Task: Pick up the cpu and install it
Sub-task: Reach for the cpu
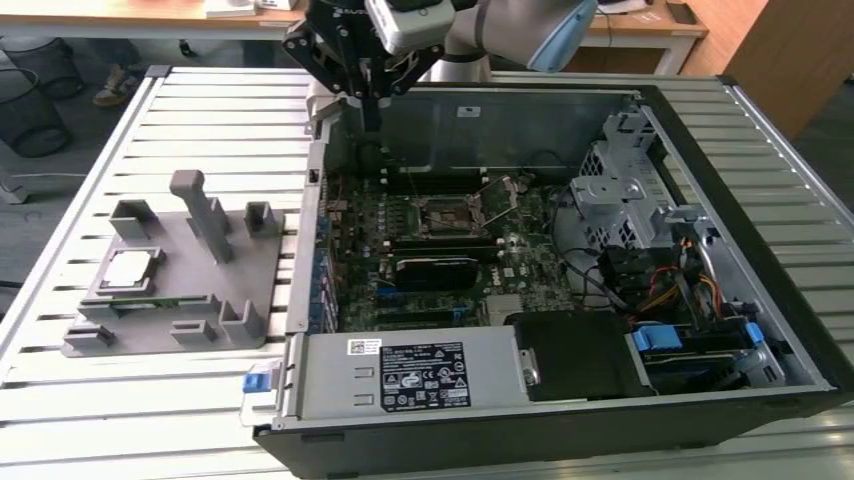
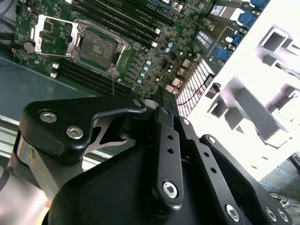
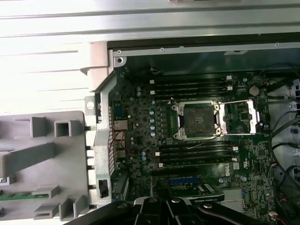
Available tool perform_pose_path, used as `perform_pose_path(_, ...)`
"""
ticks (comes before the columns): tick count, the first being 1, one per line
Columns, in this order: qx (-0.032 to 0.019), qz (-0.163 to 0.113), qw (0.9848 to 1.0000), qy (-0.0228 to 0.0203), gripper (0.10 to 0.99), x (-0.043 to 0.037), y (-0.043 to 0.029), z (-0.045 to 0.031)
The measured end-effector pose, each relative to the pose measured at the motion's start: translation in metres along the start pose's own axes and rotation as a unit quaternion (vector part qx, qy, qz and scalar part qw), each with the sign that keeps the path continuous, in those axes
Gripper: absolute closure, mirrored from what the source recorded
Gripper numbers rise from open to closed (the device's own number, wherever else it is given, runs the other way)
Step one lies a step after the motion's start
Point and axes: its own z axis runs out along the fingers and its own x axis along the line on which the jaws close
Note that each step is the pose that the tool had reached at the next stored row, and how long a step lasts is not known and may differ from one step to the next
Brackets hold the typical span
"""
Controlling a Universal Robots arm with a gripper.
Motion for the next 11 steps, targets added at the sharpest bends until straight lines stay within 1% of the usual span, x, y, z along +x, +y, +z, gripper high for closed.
perform_pose_path(11,0.0000,0.000,1.0000,0.0000,0.980,0.0047,-0.0004,0.0002)
